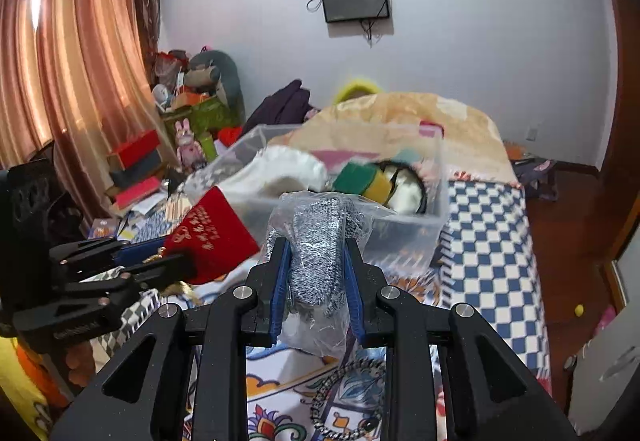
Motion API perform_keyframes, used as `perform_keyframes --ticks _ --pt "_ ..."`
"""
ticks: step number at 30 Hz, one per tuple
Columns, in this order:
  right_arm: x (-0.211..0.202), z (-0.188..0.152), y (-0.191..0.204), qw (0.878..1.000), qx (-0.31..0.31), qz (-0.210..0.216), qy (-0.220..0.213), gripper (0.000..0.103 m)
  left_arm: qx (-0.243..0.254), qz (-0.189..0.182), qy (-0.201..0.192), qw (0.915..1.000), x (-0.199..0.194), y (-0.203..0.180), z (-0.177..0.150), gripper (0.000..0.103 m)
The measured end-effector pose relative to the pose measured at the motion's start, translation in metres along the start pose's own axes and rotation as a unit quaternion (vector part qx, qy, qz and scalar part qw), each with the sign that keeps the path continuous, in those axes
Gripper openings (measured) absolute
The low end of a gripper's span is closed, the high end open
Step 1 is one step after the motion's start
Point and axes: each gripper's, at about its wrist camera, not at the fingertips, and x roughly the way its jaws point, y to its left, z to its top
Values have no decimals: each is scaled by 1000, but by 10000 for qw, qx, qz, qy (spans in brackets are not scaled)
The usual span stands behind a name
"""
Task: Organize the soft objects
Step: 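Grasp the bagged silver scrubber with the right tool while the left tool grasps the red pouch, then drop the red pouch and scrubber bag into the clear box while both tools open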
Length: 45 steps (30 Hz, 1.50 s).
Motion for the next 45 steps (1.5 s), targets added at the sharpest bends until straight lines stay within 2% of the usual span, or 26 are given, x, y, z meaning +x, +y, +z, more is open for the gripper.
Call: perform_keyframes --ticks 9,21,28,30,31,32,34,40,45 --pt "-6 22 -3 9991 -59 -193 -379 24 100 94 -514 9986 -13 -11 37 30" --pt "9 48 -22 9969 53 -505 -606 24 75 330 -712 9969 13 -1 75 30" --pt "17 29 -25 9991 84 -384 -166 25 132 559 -437 9974 47 9 79 30" --pt "15 19 -28 9995 130 -282 -22 36 123 592 -274 9978 59 14 78 30" --pt "14 14 -30 9996 155 -245 43 44 124 618 -175 9979 67 16 77 30" --pt "13 9 -30 9995 151 -251 106 47 127 646 -92 9978 73 18 76 30" --pt "10 0 -30 9994 91 -254 233 47 135 680 74 9976 84 20 72 30" --pt "15 -37 -22 9948 -206 -211 972 47 154 747 409 9962 107 26 64 30" --pt "17 -50 -24 9931 -175 -259 1134 47 63 683 538 9962 111 29 61 30"
